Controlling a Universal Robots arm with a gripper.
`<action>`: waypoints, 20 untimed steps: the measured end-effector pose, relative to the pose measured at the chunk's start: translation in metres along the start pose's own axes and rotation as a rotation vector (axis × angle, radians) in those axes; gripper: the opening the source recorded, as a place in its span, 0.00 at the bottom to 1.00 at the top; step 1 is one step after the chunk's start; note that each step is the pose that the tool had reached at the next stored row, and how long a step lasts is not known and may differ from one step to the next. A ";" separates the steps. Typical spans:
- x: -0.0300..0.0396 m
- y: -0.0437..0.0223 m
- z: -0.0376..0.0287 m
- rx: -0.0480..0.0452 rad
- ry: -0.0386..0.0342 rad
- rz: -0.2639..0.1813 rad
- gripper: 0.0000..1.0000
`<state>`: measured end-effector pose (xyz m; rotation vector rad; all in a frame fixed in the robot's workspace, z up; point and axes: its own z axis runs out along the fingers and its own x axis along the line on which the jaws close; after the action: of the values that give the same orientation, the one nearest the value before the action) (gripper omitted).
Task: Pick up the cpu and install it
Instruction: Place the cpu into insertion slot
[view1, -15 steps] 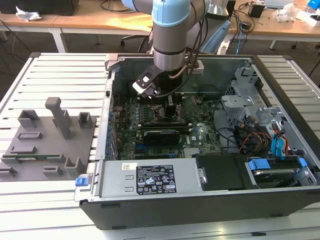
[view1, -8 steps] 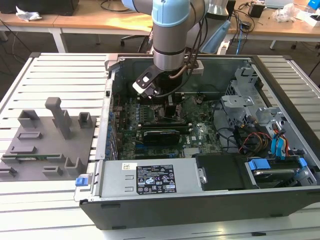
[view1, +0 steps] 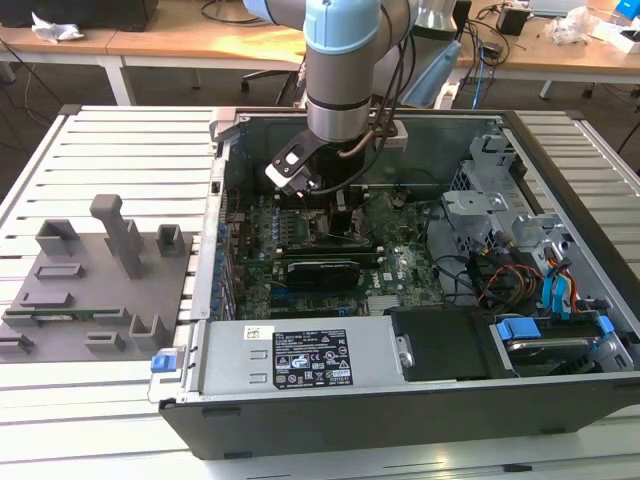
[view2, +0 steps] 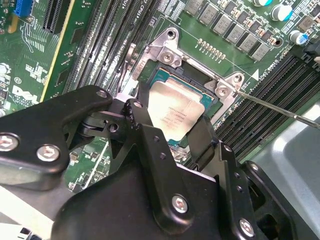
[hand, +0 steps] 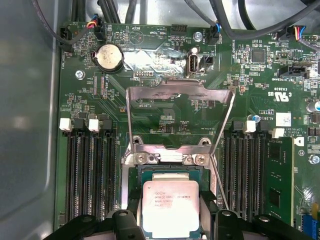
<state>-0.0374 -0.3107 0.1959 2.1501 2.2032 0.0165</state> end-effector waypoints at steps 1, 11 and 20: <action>0.0000 0.0000 -0.0004 0.0000 0.0002 0.000 0.55; -0.0002 0.0015 -0.0015 0.0005 -0.0006 0.006 0.55; -0.0001 0.0014 -0.0001 0.0011 -0.0009 0.017 0.55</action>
<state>-0.0360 -0.3108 0.1961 2.1693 2.1848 0.0152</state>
